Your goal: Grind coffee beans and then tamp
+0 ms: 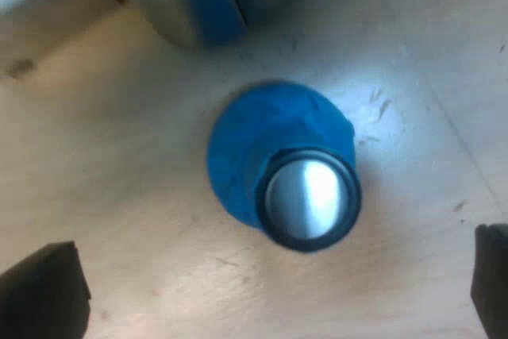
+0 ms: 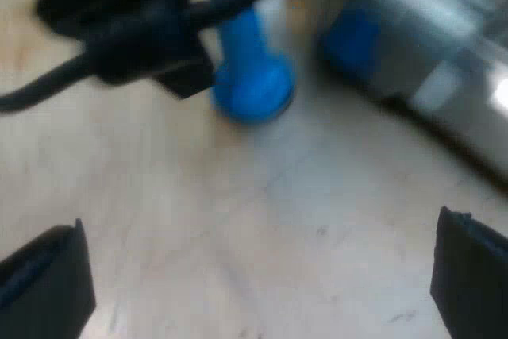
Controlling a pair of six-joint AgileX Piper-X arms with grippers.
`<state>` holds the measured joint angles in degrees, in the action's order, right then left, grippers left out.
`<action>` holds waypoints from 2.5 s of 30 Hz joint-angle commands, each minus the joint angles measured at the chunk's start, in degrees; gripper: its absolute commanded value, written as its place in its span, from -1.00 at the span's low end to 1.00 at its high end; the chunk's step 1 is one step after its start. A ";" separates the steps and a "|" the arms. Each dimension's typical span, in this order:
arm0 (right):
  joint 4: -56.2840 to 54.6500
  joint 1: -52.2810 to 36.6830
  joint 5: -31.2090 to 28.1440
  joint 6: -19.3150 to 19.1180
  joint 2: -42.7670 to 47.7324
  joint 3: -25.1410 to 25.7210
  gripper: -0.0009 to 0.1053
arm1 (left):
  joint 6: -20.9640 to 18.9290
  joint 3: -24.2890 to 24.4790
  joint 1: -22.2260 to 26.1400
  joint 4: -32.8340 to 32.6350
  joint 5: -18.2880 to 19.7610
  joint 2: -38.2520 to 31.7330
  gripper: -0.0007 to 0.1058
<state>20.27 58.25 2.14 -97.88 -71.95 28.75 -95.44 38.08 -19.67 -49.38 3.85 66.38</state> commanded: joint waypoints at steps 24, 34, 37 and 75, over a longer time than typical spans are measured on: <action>-64.41 -22.81 -9.72 1.16 25.39 22.60 0.67 | -1.67 20.27 15.85 -10.54 -0.79 -15.06 0.99; -72.44 -48.77 -3.48 -4.16 25.89 23.08 0.67 | -0.59 20.90 15.86 -13.34 -1.98 -15.34 0.99; -75.24 -55.34 -3.29 -8.60 27.89 23.08 0.67 | -0.61 20.90 15.86 -13.34 -1.96 -17.40 0.99; -84.29 -59.14 0.45 -11.49 74.99 17.61 0.67 | -0.28 11.45 15.86 -28.49 -5.77 -75.49 0.99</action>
<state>-64.53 -0.93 -0.32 -106.99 0.43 46.50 -95.56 49.43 -3.74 -76.81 -0.92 -0.94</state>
